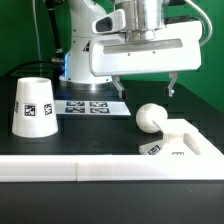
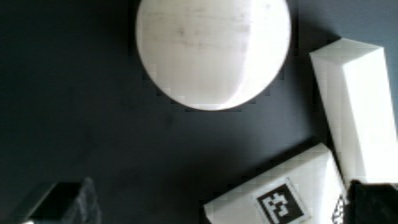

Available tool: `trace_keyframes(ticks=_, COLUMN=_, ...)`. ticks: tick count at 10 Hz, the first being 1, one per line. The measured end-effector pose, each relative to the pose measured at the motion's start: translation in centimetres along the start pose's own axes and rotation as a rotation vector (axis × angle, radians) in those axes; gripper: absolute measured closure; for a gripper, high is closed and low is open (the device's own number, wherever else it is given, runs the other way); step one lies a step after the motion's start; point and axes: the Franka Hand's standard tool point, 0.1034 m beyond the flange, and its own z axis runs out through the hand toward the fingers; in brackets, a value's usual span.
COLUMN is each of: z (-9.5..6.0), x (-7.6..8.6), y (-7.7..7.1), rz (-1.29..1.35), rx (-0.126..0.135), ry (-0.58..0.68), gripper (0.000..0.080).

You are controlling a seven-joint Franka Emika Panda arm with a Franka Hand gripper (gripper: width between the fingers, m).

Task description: Assemble lamp

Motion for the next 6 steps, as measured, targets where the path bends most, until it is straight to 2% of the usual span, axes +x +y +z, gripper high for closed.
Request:
trace_keyframes(ticks=4, z=0.42, x=-0.20, y=0.14, rz=0.002, rx=-0.004, ry=-0.016, gripper=0.0101)
trace_keyframes(ticks=6, z=0.45, x=-0.66, y=0.64, rz=-0.021, rx=-0.023, ry=-0.114, gripper=0.0101)
